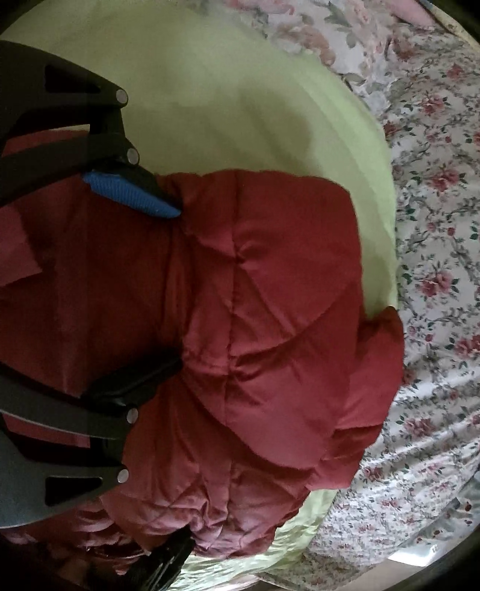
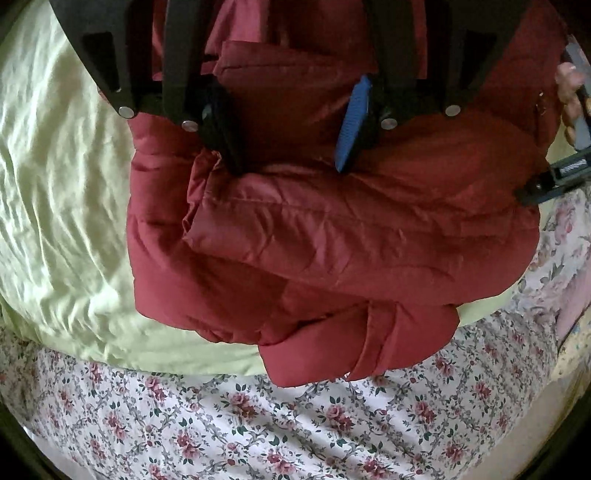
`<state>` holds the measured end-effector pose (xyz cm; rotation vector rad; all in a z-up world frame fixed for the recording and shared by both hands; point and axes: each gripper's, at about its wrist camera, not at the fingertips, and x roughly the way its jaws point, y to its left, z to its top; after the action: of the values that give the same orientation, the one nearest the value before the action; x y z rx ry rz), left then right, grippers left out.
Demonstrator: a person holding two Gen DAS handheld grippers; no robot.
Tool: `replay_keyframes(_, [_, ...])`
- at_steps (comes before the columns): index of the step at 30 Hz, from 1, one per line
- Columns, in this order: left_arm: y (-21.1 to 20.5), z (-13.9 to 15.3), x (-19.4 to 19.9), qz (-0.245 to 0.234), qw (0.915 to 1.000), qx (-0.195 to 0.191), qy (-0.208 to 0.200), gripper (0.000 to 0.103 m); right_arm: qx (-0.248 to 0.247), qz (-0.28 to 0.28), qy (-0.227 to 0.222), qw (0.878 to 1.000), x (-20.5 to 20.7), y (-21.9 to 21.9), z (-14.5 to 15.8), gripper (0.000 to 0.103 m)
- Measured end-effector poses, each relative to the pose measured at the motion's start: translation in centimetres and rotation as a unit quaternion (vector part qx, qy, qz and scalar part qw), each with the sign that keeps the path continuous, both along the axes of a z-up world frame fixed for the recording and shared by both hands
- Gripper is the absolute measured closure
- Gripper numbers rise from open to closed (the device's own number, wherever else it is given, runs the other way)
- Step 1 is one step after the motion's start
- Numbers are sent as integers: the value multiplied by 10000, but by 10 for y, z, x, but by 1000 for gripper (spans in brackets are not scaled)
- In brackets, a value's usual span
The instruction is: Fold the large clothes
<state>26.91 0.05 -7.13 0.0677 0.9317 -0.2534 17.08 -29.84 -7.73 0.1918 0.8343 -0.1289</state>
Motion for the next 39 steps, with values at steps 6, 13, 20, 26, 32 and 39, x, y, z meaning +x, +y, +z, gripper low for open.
replay_keyframes(6, [-1, -4, 1, -5, 10000, 23, -24, 24, -32, 27, -46, 10000, 0, 0, -4, 52])
replay_keyframes(13, [2, 4, -4, 77, 10000, 38, 34, 24, 72, 25, -73, 9999, -7, 1, 5, 49])
replay_keyframes(20, [19, 23, -33, 108, 9999, -38, -73, 24, 582, -49, -282, 9979, -39, -6, 30, 45])
replay_keyframes(26, [38, 35, -63, 138, 9997, 11, -185, 24, 745, -20, -294, 9968, -64, -7, 41, 44])
replay_keyframes(32, [56, 28, -95, 206, 9997, 113, -63, 24, 817, 21, -320, 9961, -96, -2, 44, 34])
replay_keyframes(39, [87, 18, -130, 333, 9992, 159, 161, 24, 886, -27, -72, 9960, -152, -6, 39, 28])
